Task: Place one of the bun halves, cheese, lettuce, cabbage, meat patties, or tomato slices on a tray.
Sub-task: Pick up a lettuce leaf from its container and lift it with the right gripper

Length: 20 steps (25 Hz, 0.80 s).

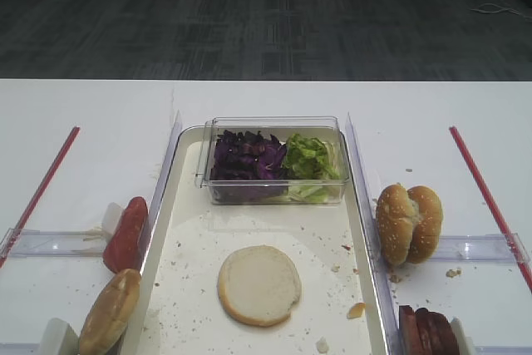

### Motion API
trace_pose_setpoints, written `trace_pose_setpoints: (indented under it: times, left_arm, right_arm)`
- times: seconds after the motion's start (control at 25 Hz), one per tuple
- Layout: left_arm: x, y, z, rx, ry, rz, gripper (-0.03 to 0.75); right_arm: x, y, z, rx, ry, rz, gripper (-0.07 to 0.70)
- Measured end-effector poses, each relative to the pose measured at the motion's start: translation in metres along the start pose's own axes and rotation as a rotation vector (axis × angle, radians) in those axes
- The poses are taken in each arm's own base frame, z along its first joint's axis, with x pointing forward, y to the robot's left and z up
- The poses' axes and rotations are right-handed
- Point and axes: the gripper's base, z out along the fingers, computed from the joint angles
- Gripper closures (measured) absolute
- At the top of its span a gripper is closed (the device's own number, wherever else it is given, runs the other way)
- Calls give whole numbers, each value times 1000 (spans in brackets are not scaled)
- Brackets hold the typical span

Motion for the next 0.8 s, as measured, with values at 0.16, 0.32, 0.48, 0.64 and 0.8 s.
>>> trace_pose_setpoints:
  times: [0.16,0.32,0.48,0.64,0.8]
  left_arm:
    - [0,0,0,0,0,0,225]
    - [0,0,0,0,0,0,225]
    - [0,0,0,0,0,0,225]
    - [0,0,0,0,0,0,225]
    - [0,0,0,0,0,0,225]
  right_arm:
    - [0,0,0,0,0,0,-62]
    - [0,0,0,0,0,0,-62]
    - [0,0,0,0,0,0,-62]
    - [0,0,0,0,0,0,-62]
    - [0,0,0,0,0,0,-62]
